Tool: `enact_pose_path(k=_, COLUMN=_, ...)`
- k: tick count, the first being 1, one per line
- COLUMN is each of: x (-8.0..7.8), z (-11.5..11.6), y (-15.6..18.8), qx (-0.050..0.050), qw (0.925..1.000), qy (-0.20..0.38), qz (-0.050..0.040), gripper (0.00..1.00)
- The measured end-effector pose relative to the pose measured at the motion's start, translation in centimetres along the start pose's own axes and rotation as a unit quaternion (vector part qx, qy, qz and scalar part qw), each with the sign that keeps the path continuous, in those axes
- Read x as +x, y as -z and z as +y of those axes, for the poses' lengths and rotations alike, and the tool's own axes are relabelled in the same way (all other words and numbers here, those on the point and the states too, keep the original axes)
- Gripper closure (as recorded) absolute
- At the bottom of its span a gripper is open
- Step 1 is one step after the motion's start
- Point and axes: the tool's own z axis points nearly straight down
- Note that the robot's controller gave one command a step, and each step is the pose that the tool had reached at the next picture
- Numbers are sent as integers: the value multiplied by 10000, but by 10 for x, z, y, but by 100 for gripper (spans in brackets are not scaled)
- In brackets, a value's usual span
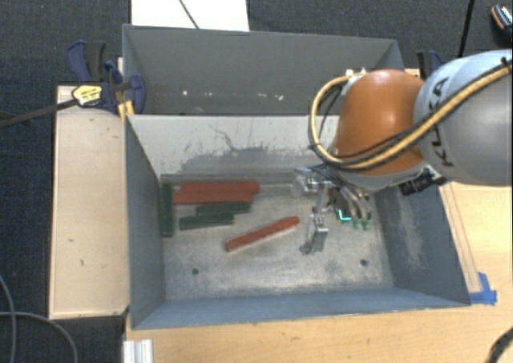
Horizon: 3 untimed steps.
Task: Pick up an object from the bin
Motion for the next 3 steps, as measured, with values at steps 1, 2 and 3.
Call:
enact_pose_path(k=1, x=9, z=44, y=-101, qx=-4, qw=9989, qy=-469, qz=5, gripper=0)
enact_pose_path(k=2, x=7, z=42, y=-97, qx=-6, qw=9988, qy=-492, qz=-36, gripper=100)
enact_pose_path(k=3, x=10, z=14, y=3, qx=-4, qw=9981, qy=-611, qz=-70, gripper=100)
